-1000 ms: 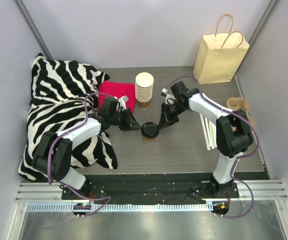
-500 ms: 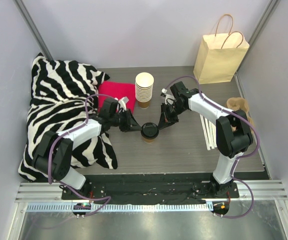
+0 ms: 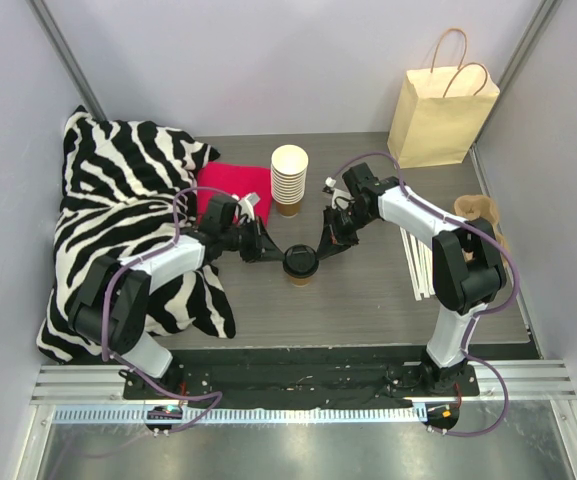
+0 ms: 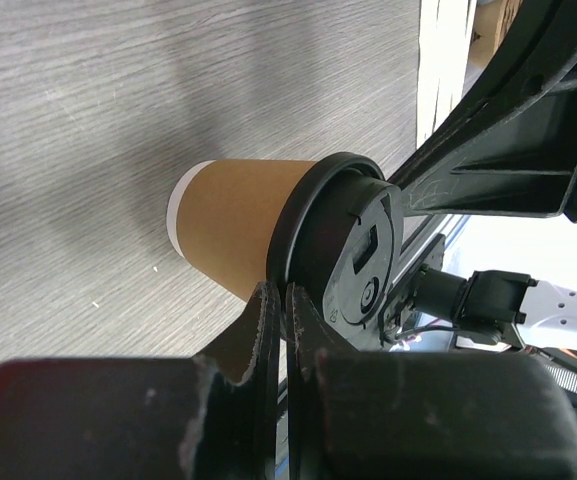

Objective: Pack the takeout coffee

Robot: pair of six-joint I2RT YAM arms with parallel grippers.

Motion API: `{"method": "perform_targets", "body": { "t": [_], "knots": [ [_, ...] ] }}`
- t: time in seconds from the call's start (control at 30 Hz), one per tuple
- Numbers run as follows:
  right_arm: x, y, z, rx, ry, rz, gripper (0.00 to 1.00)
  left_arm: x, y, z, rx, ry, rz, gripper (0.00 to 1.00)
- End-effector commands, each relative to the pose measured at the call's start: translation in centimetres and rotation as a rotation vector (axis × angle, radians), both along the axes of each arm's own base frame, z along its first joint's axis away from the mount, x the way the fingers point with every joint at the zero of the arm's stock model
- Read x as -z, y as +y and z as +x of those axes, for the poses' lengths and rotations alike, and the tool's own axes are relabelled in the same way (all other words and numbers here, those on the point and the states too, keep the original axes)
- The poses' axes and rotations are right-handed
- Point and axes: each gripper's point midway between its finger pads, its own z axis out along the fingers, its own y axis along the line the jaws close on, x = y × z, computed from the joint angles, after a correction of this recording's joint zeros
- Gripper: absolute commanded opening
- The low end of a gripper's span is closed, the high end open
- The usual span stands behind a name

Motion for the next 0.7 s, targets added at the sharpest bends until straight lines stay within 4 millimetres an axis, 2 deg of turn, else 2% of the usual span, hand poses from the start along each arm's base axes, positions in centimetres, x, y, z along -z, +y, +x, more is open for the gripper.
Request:
{"method": "perform_targets", "body": {
  "t": [0.0, 0.1, 0.27, 0.37, 0.5, 0.67],
  "knots": [
    [2.6, -0.2, -0.3, -0.023, 0.010, -0.049, 0.01, 4.2, 1.1, -0.6, -0.001, 0.047, 0.124, 0.02],
    [2.1, 0.3, -0.3, -0.028, 0.013, -0.022, 0.01, 3.9, 1.0, -0.5, 0.005, 0.041, 0.114, 0.02],
    [-0.4, 1.5, 0.4, -0.031, -0.021, 0.059, 0.01, 0.7, 0.1, 0.9, 0.028, -0.054, 0.065, 0.03],
    [-0.3, 1.8, 0.6, -0.007, -0.008, 0.078, 0.01, -0.7, -0.2, 1.6, 0.037, -0.104, 0.059, 0.03],
    [-0.3, 2.6, 1.4, 0.025, 0.011, 0.110, 0.01, -0.5, 0.3, 2.1, 0.022, -0.096, 0.068, 0.03],
    [-0.4, 2.2, 3.9, 0.099, -0.001, 0.134, 0.01, -0.4, 0.9, 3.1, 0.002, -0.099, 0.066, 0.02]
  ]
}}
